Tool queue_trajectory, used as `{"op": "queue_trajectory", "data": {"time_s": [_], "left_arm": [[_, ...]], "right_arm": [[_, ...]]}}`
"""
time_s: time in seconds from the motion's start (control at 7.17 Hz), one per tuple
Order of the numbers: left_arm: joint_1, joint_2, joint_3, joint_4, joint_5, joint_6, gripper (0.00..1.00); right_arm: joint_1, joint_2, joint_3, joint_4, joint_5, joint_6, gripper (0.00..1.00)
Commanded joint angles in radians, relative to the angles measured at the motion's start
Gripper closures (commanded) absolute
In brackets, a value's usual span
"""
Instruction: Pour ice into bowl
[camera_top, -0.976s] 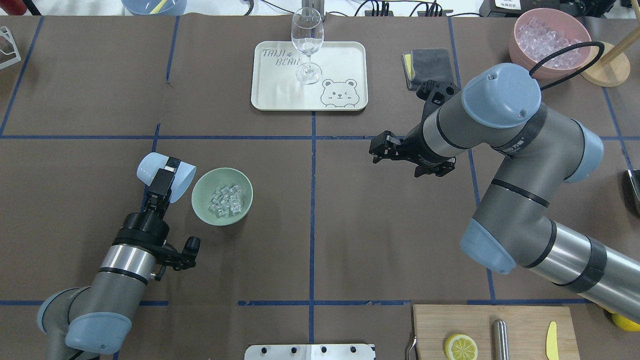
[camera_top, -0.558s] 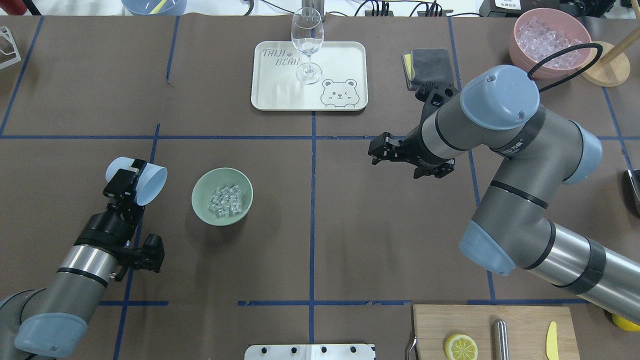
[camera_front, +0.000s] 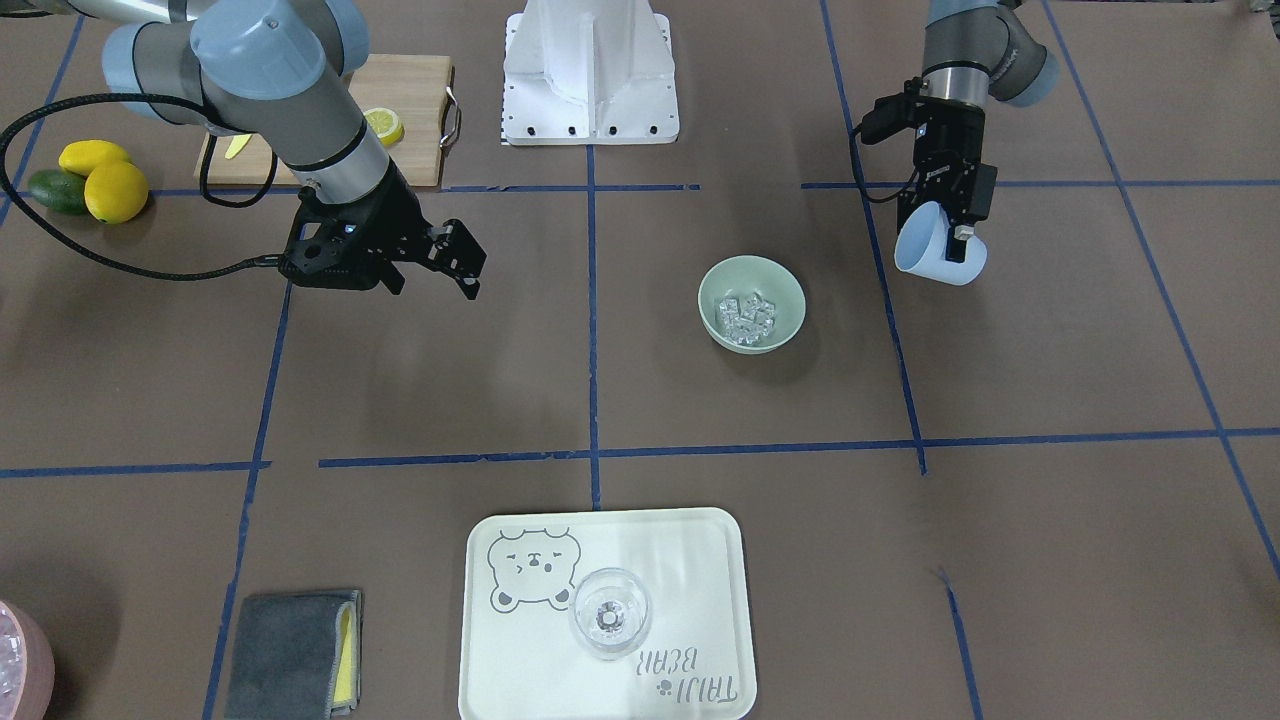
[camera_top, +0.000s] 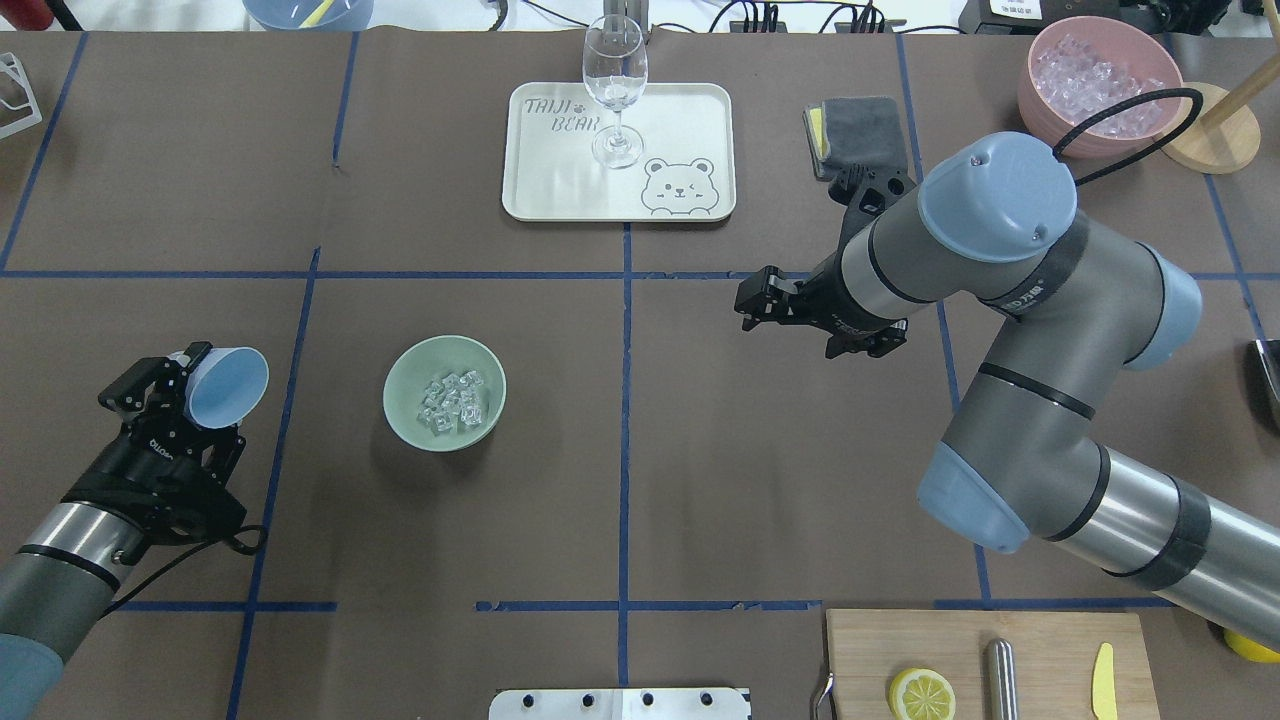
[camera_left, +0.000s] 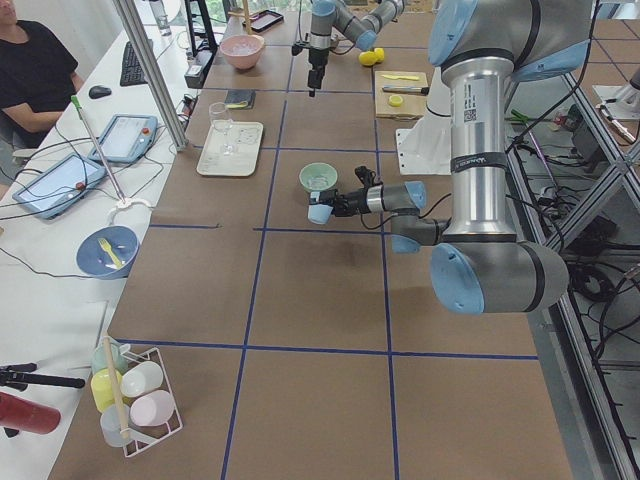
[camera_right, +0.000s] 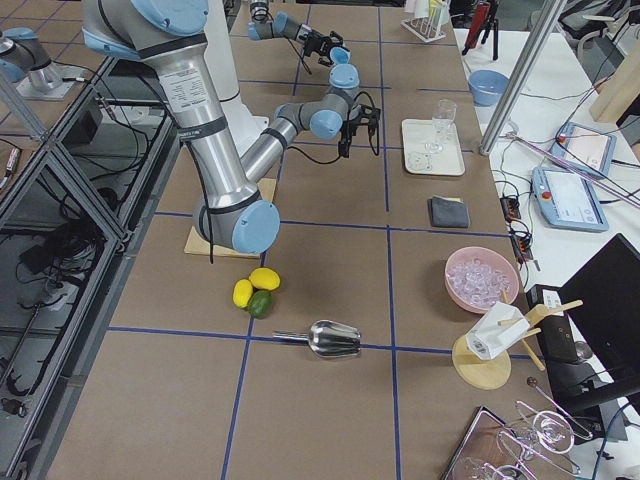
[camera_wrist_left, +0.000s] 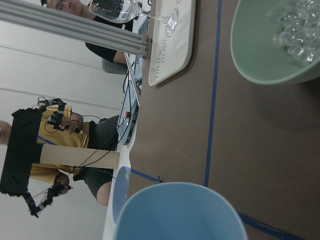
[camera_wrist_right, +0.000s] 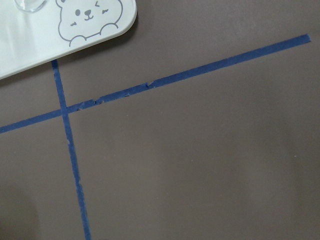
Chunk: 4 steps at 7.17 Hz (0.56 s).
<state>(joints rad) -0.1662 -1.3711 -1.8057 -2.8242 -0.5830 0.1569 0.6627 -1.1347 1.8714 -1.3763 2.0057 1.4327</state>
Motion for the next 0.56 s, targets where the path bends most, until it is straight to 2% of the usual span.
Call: {"op": "queue_trajectory", "data": {"time_s": [0.0, 0.42], "left_arm": [[0.001, 0.049, 0.008, -0.037, -0.021, -0.332, 1.00], [-0.001, 0.072, 0.029, -0.096, -0.021, -0.737, 1.00]], "right_arm": [[-0.027, 0.009, -0.001, -0.001, -0.007, 0.020, 0.00], [-0.096, 0.070, -0.008, -0.007, -0.067, 0.100, 0.00]]}}
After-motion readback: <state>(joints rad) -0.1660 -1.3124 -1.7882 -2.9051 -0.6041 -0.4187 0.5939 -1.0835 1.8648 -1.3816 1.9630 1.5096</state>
